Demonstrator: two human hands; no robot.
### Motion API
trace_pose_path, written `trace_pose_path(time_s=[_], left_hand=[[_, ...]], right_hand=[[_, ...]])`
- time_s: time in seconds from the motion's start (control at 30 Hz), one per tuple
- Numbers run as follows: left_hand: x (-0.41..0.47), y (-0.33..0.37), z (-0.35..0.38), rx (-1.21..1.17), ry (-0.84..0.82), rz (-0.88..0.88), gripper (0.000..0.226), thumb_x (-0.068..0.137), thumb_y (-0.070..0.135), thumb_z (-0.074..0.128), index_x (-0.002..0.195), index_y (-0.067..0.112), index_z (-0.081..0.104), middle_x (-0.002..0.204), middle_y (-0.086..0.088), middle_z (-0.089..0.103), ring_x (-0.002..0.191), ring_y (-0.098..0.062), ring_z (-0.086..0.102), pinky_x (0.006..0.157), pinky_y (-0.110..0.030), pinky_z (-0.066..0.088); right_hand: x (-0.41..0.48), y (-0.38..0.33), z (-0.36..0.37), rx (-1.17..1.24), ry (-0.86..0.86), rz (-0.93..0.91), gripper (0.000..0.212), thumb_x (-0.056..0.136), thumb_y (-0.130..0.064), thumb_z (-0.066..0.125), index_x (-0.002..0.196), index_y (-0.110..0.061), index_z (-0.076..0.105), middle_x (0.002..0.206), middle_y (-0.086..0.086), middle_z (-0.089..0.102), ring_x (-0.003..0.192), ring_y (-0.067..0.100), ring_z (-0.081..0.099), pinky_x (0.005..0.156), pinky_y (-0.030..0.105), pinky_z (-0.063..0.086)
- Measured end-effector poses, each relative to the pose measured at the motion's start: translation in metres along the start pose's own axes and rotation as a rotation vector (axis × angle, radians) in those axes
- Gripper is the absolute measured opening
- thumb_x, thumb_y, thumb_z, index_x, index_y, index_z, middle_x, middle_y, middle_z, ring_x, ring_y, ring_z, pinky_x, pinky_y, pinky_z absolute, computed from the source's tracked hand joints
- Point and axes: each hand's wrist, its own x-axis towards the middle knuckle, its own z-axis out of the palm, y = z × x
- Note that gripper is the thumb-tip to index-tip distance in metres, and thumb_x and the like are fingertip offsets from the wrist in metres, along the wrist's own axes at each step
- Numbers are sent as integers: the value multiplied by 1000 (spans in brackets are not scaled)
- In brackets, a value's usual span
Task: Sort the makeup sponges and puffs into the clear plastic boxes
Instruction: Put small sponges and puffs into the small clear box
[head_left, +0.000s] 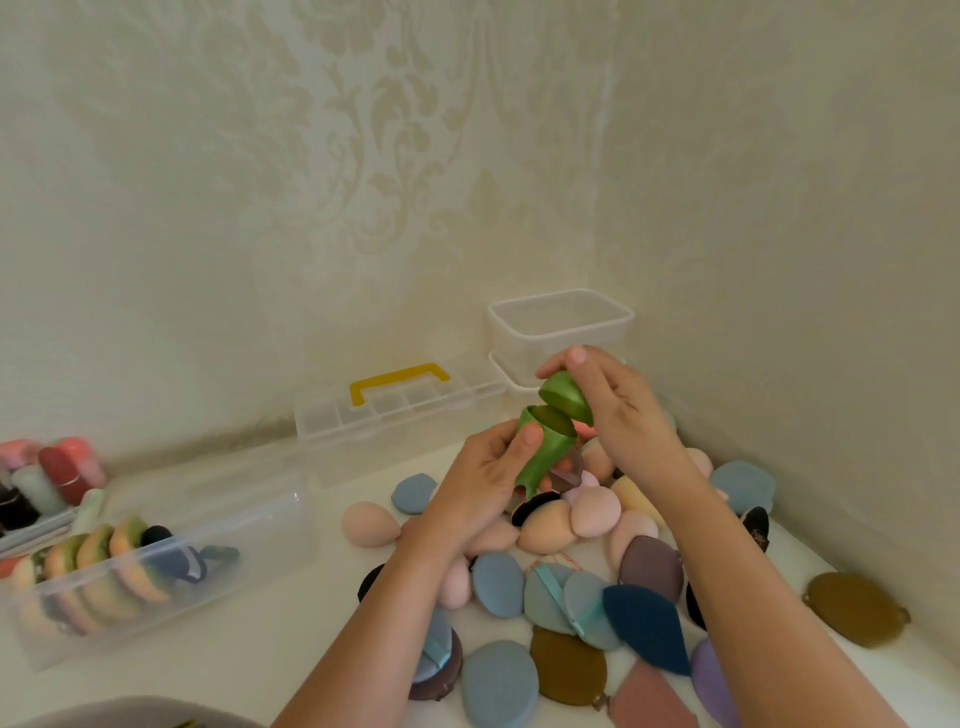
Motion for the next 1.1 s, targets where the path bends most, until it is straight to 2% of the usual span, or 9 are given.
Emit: trace_pose_path(time_s=[0.13,0.27,0.4,0.5,0.63,0.8,0.87,1.0,1.1], left_hand=[[-3,4,0,-47,-59,-82,43,86,45,52,98,8,69,79,1,73,70,-8,66,64,-16,47],[-4,7,1,-38,-8,-50,40,88,45,54,94,9,70,72,2,69,64,-8,61,59,-17,44],[-5,9,-2,-61,45,-56,37,84,48,56,85,12,66,61,3,59,52,-7,51,45,-12,33],[-2,8,-3,-181,16,-106,43,76,51,68,85,10,62,66,-2,62,52,-9,50,45,-14,36],[-1,9,-4,-399,-74,-173,35,78,32,64,95,3,55,75,-9,66,53,-10,52,47,-16,40],[-1,10,-4,-417,-31,-160,30,81,31,58,89,3,56,67,-8,62,44,-8,41,42,-14,33],[0,10,-3,-435,-5,-180,34,82,38,58,90,5,55,62,-7,56,41,-7,34,40,-14,27],[0,11,-1,-532,9,-247,38,82,47,57,92,10,59,57,-4,46,37,-4,25,39,-14,17],[0,13,3,-600,27,-251,36,80,47,55,87,12,64,55,-3,44,37,-3,23,38,-14,15]], right_hand=[[2,5,2,-109,-37,-37,32,93,-40,51,83,-12,65,82,2,62,79,17,56,72,30,43],[-1,1,2,-219,-58,-139,40,88,-55,42,89,-24,67,86,-5,62,84,4,56,74,13,41],[-4,-2,8,-275,-116,-146,34,81,-54,61,95,-24,65,94,-6,54,87,-2,52,75,4,38],[-2,-2,6,-210,-33,-123,28,85,-55,53,84,-27,59,87,-4,55,81,-2,51,72,6,37],[-4,1,2,-57,-36,-62,54,94,-55,37,86,-8,60,85,12,57,80,16,53,71,19,41],[-6,2,8,-27,-69,-57,55,93,-52,35,86,-1,55,81,17,54,70,10,48,65,16,39],[-6,5,10,-49,-66,-63,53,90,-56,37,85,-6,55,76,12,53,68,7,47,62,17,38],[-7,8,14,-296,15,-174,37,90,-55,34,86,-24,54,76,-8,53,68,2,50,60,12,36],[-8,7,16,-374,93,-283,32,91,-49,40,87,-23,57,82,-9,54,75,1,52,64,10,37]])
